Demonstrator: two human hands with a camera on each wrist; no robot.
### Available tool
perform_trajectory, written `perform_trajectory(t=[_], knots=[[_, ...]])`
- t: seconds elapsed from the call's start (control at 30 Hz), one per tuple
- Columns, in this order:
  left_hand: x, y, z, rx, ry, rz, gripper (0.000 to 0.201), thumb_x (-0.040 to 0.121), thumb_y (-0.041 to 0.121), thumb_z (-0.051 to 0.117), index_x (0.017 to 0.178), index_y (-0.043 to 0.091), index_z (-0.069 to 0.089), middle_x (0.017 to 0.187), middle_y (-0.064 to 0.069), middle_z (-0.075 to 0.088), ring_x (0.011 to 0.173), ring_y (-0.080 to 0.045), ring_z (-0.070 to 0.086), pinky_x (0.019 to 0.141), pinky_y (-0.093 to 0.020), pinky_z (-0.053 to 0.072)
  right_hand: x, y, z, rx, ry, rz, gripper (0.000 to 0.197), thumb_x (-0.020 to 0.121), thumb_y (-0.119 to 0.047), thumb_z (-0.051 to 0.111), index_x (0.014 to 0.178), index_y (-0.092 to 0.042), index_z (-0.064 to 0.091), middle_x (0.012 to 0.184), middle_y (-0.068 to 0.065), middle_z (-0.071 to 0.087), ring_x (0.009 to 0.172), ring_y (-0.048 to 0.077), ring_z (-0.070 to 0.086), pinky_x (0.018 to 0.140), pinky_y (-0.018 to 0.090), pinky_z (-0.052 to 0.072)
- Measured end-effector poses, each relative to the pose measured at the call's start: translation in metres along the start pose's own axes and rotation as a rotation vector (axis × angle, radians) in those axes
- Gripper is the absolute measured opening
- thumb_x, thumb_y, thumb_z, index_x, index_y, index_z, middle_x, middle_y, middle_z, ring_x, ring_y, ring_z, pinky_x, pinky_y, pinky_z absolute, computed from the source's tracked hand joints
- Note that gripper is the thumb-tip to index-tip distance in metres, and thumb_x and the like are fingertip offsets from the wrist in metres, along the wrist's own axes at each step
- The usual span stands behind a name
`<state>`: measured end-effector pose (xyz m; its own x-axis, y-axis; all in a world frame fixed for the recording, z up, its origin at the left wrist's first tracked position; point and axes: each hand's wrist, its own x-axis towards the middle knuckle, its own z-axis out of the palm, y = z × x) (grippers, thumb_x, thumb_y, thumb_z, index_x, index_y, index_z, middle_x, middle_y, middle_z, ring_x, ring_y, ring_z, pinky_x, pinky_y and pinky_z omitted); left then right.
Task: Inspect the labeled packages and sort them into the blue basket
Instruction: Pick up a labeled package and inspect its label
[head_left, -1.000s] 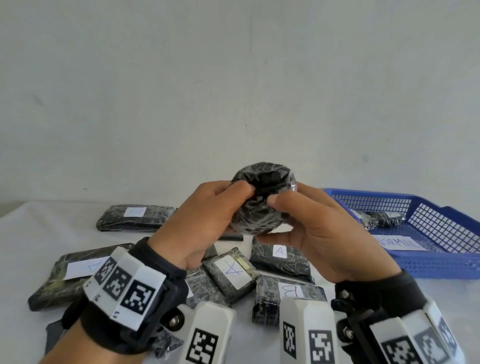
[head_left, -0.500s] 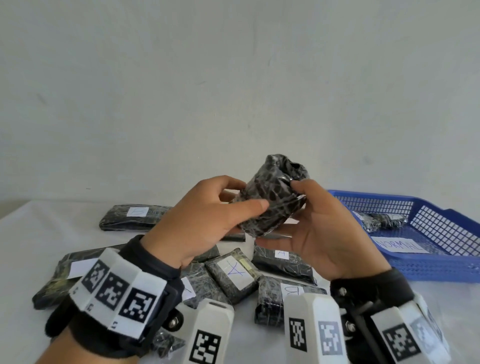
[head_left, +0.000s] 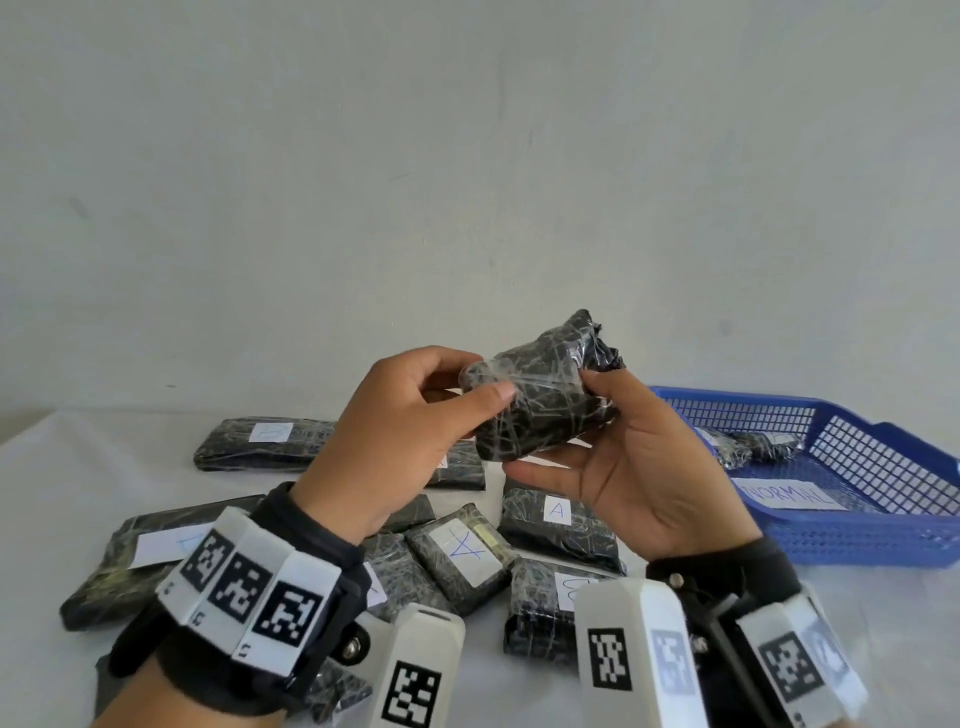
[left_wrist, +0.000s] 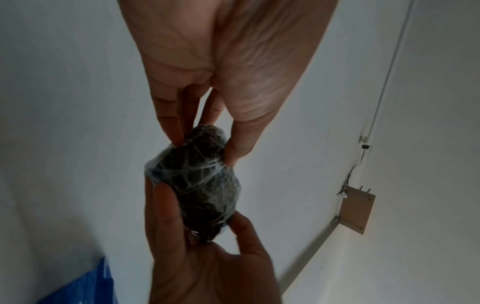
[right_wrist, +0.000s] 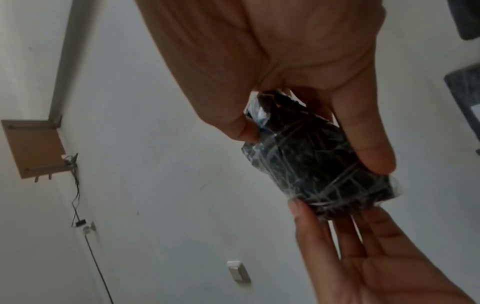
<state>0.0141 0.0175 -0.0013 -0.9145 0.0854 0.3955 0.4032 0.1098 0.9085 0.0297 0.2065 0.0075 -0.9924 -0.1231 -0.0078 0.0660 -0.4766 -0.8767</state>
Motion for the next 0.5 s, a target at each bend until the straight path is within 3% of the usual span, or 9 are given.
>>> perform_trajectory(t=[0.13, 0.23, 0.33, 0.4, 0.47, 0.5], knots=[[-0.001, 0.004, -0.005, 0.073, 0.064, 0.08, 0.052, 0.072, 0.046, 0.08, 0.12, 0.025, 0.073, 0.1, 0.009, 0.079, 0.093, -0.005, 0.074, 0.084, -0.019, 0.058, -0.005, -0.008, -0.005, -0.005, -0.069, 0.034, 0.068, 0.084, -0.04, 0.062, 0.14, -0.003, 0.059, 0.131, 0.03, 0.065, 0.106, 0.047, 0.07, 0.077, 0.053, 0.065], [-0.004, 0.01, -0.006, 0.115, 0.064, 0.151, 0.05, 0.076, 0.041, 0.081, 0.124, 0.029, 0.07, 0.104, 0.013, 0.076, 0.096, -0.003, 0.072, 0.086, -0.018, 0.057, -0.007, -0.017, -0.004, -0.028, -0.065, 0.03, 0.063, 0.092, -0.048, 0.057, 0.137, -0.004, 0.063, 0.131, 0.029, 0.068, 0.105, 0.046, 0.073, 0.085, 0.055, 0.064], [-0.004, 0.01, -0.006, 0.102, 0.088, 0.185, 0.047, 0.084, 0.029, 0.082, 0.128, 0.029, 0.067, 0.11, 0.013, 0.075, 0.102, -0.002, 0.071, 0.091, -0.023, 0.057, -0.009, -0.024, 0.002, 0.082, -0.064, -0.013, 0.057, 0.099, -0.041, 0.057, 0.139, -0.001, 0.06, 0.138, 0.029, 0.064, 0.117, 0.046, 0.07, 0.091, 0.056, 0.061], [-0.003, 0.01, -0.007, 0.137, 0.083, 0.159, 0.043, 0.091, 0.03, 0.076, 0.132, 0.03, 0.063, 0.113, 0.013, 0.074, 0.104, 0.004, 0.069, 0.093, -0.021, 0.055, -0.012, -0.026, 0.007, 0.082, -0.049, -0.023, 0.052, 0.1, -0.036, 0.059, 0.138, -0.001, 0.059, 0.138, 0.031, 0.062, 0.117, 0.048, 0.069, 0.088, 0.053, 0.062], [-0.004, 0.011, -0.01, 0.177, 0.056, 0.095, 0.04, 0.092, 0.043, 0.069, 0.131, 0.034, 0.062, 0.104, 0.01, 0.074, 0.088, 0.005, 0.069, 0.083, -0.02, 0.053, -0.016, -0.024, 0.01, -0.037, -0.03, 0.004, 0.048, 0.105, -0.038, 0.052, 0.133, 0.001, 0.06, 0.127, 0.032, 0.069, 0.11, 0.049, 0.072, 0.079, 0.045, 0.066], [-0.005, 0.012, -0.011, 0.178, 0.047, 0.057, 0.041, 0.09, 0.051, 0.066, 0.127, 0.035, 0.065, 0.096, 0.006, 0.075, 0.079, 0.0, 0.069, 0.078, -0.025, 0.054, -0.02, -0.023, 0.01, -0.135, -0.024, 0.015, 0.049, 0.107, -0.04, 0.047, 0.13, 0.001, 0.061, 0.118, 0.032, 0.072, 0.103, 0.047, 0.074, 0.074, 0.042, 0.067]])
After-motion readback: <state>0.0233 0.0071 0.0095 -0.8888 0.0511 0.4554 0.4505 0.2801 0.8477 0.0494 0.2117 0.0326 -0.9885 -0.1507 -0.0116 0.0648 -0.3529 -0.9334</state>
